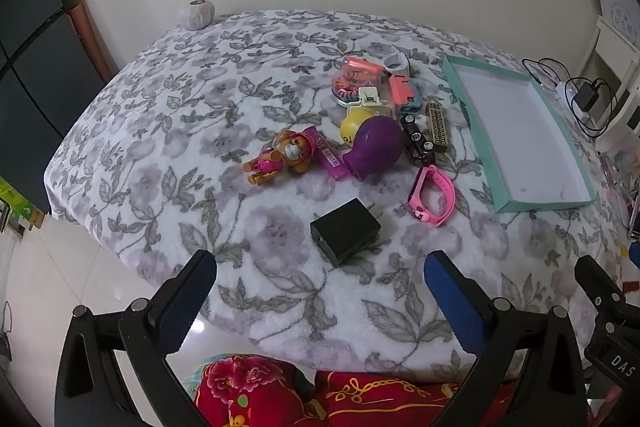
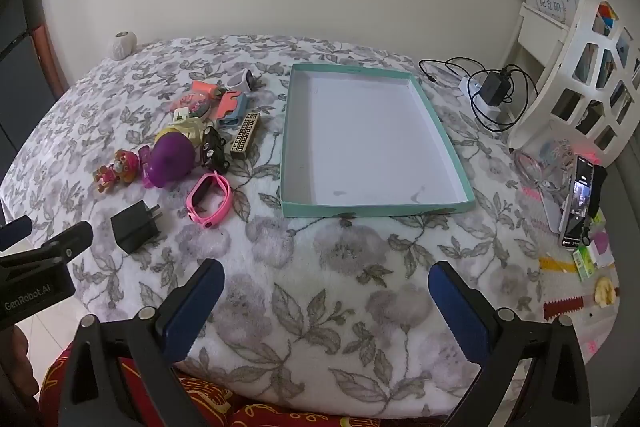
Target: Organize rigid objects
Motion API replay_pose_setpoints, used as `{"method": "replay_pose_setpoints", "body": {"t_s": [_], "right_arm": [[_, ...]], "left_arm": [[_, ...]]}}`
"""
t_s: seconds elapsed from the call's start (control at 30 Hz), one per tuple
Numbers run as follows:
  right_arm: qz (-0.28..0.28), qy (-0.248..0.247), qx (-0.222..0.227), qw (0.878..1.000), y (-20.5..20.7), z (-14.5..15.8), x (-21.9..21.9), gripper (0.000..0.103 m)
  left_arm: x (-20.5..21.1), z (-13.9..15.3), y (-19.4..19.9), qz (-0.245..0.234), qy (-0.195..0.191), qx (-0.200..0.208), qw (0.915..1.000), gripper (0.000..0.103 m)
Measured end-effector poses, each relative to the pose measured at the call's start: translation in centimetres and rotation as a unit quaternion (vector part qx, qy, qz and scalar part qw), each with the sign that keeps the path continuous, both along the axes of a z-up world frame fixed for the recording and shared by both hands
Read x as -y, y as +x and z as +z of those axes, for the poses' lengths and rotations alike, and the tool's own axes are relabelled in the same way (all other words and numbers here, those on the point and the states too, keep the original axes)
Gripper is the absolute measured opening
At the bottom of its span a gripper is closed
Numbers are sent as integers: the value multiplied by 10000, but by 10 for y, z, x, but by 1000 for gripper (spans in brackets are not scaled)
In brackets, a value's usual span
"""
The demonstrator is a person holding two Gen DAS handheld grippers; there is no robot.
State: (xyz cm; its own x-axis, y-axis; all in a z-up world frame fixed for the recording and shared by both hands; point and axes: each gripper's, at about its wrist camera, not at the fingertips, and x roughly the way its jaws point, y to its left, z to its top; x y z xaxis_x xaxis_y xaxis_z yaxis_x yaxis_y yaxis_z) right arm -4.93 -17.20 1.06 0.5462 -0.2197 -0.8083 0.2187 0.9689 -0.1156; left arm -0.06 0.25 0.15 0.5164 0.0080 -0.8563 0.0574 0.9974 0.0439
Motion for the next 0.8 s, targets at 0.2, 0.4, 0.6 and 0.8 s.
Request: {"method": "replay_pose_setpoints", "body": {"t_s": [0.2,0.4,0.6,0.8], "right_arm": [[-1,13,6,10000,0,0,0,103],[-2,13,4,10000,0,0,0,103],[-1,13,7,10000,0,0,0,103],[-1,13,10,10000,0,0,0,103]], "left_arm": [[0,0,0,11,21,2,10000,103],[0,0,-1,15,42,2,10000,103],[1,0,-1,16,97,18,9999,103],[3,-1,-1,-6,139,13,9999,103]]}}
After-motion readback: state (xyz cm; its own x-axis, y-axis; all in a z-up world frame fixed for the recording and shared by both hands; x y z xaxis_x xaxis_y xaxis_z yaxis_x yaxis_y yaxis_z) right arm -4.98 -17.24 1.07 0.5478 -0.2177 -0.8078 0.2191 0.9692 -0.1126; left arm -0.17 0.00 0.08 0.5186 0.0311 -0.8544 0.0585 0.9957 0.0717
